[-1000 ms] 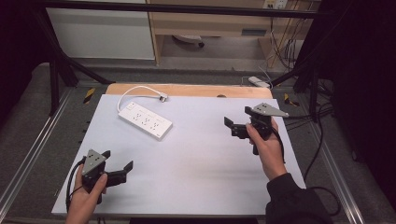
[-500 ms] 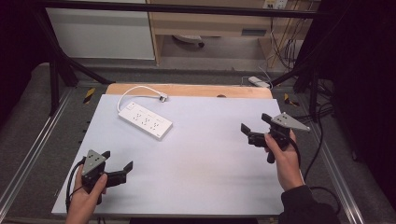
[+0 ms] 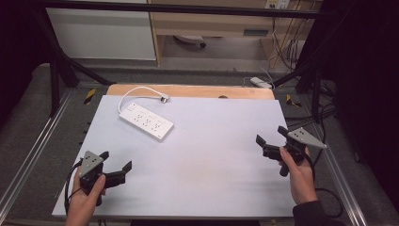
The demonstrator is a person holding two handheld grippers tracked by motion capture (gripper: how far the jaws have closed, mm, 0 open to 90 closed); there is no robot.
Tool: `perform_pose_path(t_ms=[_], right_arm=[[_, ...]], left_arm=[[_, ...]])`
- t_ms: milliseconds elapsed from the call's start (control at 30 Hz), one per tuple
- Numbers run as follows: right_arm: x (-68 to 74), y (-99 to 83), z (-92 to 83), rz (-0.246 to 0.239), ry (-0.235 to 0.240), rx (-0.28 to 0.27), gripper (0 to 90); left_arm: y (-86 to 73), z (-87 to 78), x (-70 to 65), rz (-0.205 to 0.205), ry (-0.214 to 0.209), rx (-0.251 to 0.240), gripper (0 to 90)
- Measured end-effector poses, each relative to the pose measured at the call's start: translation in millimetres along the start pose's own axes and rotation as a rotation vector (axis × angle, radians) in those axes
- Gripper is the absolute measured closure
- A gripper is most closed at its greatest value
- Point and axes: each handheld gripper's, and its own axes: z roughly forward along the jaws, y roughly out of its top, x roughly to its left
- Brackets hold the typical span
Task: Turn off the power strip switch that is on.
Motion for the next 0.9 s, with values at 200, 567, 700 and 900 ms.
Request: perform_pose_path(t_ms=[200,567,700,900], right_arm=[[-5.5,-14.7,-7.4,0.007,-0.017,0.011,2.8],[-7.3,-41.6,-13.5,0.0,-0.016,0.064,2.0],[-1.6,-52.8,-7.9,0.008,0.003,0.105,2.0],[17.0,-66.3,11.6,-0.018,0.081,0.194,2.5]], left_arm=[[0.1,-0.1,-0.3,0.0,-0.002,-0.001,5.3],[0.3,-0.8,-1.0,-0.002,-0.006,-0.001,5.3],[0.3,-0.6,-1.2,-0.002,-0.008,-0.002,5.3],[0.4,-0.3,-1.1,0.001,-0.01,-0.001,5.3]])
